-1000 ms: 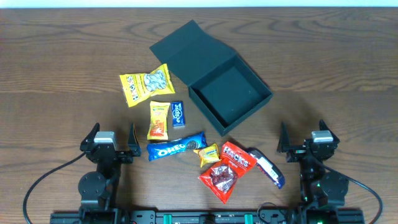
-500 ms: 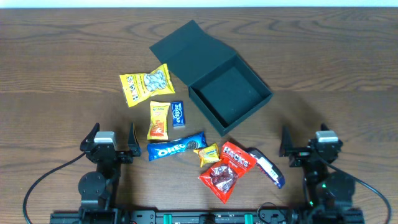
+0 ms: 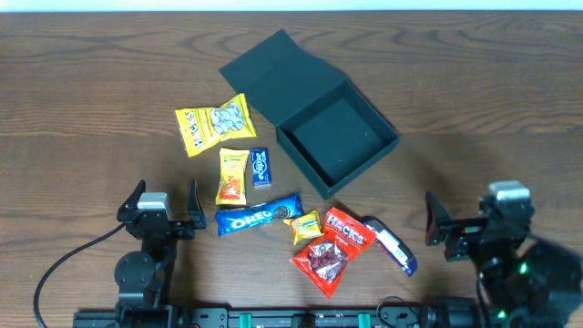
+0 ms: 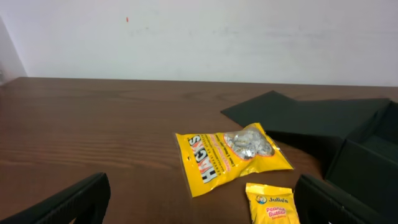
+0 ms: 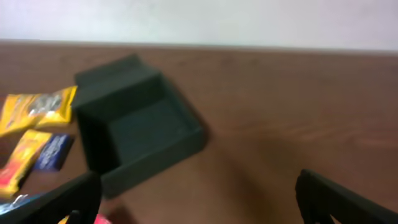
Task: Pack container
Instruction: 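Move the right gripper down to the red HACKS bag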
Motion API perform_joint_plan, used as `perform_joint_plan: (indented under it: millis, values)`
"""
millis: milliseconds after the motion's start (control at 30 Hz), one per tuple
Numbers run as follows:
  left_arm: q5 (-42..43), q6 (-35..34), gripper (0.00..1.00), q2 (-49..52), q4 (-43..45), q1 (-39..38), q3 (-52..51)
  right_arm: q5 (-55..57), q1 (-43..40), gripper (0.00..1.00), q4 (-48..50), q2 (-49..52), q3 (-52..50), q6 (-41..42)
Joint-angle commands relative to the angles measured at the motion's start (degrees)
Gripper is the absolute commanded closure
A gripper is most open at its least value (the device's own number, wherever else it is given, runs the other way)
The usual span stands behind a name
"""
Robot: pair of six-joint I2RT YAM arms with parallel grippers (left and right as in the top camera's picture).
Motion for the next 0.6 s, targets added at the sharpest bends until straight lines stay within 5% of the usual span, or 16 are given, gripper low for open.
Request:
perform_joint_plan:
  millis: [0, 300, 567]
  values:
    - [-0.74, -0.22, 0.05, -0.37, -2.56, -0.13, -0.98, -4.81, 0.33, 0.01, -4.15, 6.71, 6.45, 0.74]
    - [-0.76, -0.22, 0.04, -0.37, -2.54, -0.13, -0.98, -5.73, 3.10, 0.01, -27.50, 22.62, 21.18, -5.88]
    - [-0.76, -0.22, 0.05, -0.37, -2.56, -0.13, -0.98, -1.22, 18.95, 0.01, -31.47, 23.93, 21.33, 1.20]
